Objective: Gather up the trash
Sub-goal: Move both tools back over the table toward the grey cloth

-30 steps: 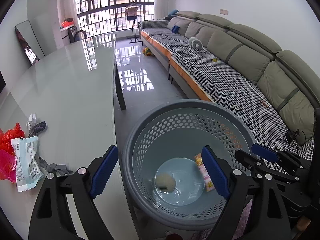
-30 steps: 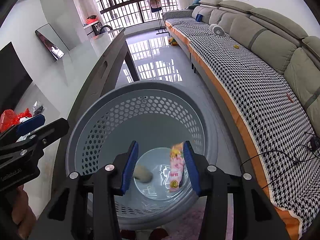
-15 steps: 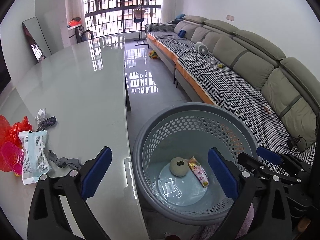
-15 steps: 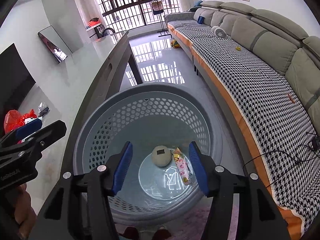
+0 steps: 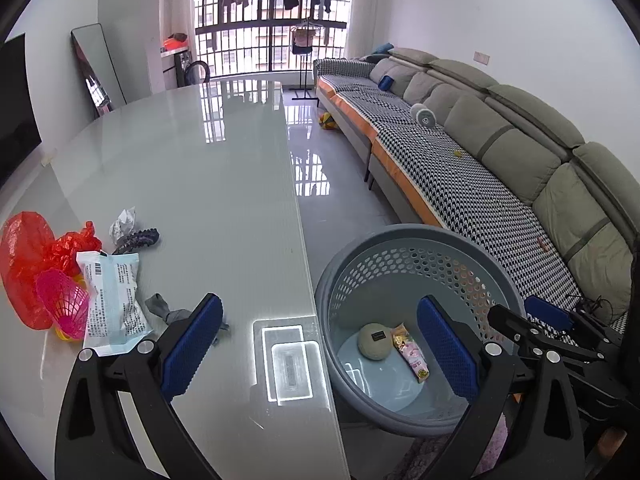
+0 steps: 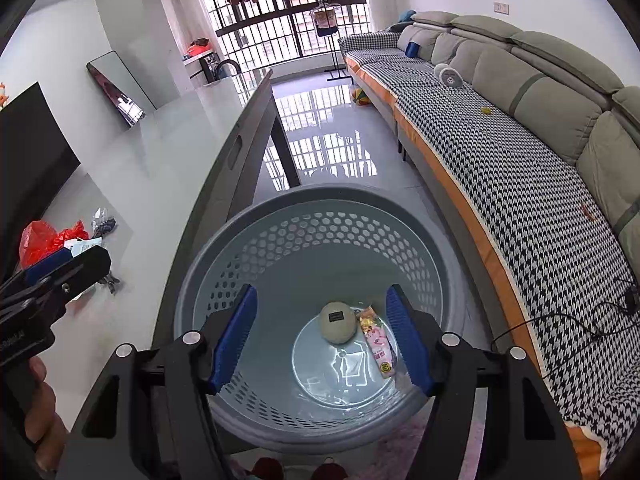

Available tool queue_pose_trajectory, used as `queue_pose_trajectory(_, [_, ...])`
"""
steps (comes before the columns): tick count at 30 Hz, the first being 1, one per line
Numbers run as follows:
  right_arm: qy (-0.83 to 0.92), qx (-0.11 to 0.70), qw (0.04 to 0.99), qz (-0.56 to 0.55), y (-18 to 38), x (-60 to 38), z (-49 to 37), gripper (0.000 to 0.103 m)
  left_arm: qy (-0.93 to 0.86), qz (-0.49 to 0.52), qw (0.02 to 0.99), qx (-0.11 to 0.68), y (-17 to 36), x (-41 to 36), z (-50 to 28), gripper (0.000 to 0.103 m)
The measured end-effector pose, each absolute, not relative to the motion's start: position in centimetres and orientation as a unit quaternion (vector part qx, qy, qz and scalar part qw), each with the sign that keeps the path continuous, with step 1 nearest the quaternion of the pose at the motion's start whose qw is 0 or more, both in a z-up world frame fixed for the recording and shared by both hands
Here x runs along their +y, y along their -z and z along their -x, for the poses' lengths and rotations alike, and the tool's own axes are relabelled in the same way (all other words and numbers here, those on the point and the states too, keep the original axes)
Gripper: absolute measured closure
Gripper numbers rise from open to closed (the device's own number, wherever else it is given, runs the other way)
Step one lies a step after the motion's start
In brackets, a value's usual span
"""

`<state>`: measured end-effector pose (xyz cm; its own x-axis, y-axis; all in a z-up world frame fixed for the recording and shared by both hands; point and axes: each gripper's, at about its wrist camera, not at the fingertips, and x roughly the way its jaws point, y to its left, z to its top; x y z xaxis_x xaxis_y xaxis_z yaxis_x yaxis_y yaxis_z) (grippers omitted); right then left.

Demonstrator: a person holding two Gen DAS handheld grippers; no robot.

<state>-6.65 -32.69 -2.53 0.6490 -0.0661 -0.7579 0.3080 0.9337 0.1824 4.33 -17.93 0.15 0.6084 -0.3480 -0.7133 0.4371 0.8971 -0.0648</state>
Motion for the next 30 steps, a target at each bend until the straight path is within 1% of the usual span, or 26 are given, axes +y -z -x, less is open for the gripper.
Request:
queue_pose_trajectory(8, [0.107, 0.375, 0.907, -0.160, 1.0, -31.1, 6.9, 0.034, 0.203, -0.063, 0.908, 0.361, -1.8, -14.3, -4.0, 0.007])
queue_pose_trajectory(16, [0.075, 0.388, 0.908, -0.140, 0.8, -27.4, 5.3, 0.034, 0.167, -0.049, 0.918, 0.356, -2.4, -10.3, -3.6, 0.007])
queue_pose_trajectory(30, [0.014, 0.404, 0.909, -0.100, 1.0, -20.4, 2.4, 0.034, 0.099, -0.018, 0.922, 0.373, -1.1, -2.5, -3.2, 0.007])
